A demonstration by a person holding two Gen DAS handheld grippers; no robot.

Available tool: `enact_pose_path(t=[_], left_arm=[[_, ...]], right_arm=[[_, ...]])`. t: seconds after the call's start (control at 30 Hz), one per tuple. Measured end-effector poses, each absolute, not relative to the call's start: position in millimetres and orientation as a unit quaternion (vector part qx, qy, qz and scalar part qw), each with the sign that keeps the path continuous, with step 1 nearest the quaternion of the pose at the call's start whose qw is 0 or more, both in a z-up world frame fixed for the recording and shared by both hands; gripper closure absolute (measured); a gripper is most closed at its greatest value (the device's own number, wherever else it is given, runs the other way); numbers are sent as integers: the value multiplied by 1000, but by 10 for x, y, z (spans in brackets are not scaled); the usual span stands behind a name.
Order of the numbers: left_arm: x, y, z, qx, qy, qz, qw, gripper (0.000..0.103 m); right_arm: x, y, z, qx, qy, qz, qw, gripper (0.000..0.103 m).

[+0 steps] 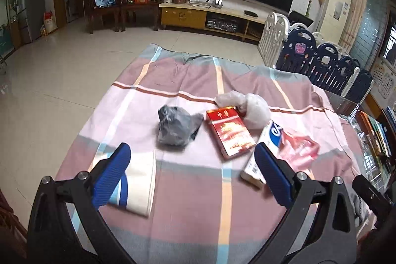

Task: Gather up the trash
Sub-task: 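Grasp the grey plastic bag with the left tool while the right tool grasps the pink wrapper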

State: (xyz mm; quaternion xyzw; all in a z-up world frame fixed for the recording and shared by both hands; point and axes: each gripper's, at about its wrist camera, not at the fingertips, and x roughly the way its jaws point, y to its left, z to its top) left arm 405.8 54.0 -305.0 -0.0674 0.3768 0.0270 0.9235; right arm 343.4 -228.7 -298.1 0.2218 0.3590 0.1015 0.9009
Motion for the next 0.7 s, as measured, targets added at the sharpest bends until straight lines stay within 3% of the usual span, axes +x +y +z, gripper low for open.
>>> enact_pose_path(t=[0.4,0.5,0.53,0.63,0.7], left_arm=[[4974,620,-3577,-60,431,38,900,4],[5067,662,-3681,-74,448,38,890,4],[5097,668,-3719,-77,455,40,886,8],[5164,719,-3847,-81,478,47,873,36],[5127,725,-3823,-84,468,44,878,48]], right_arm=[[4487,-2228,-3484,293,421,59,856,22],[4575,-2152,-3595,289,437,55,850,37],[4601,-2091,-3632,281,449,62,846,45],[4556,-1993,-3593,265,454,78,847,60],[4468,-2007,-3476,255,437,84,858,67]])
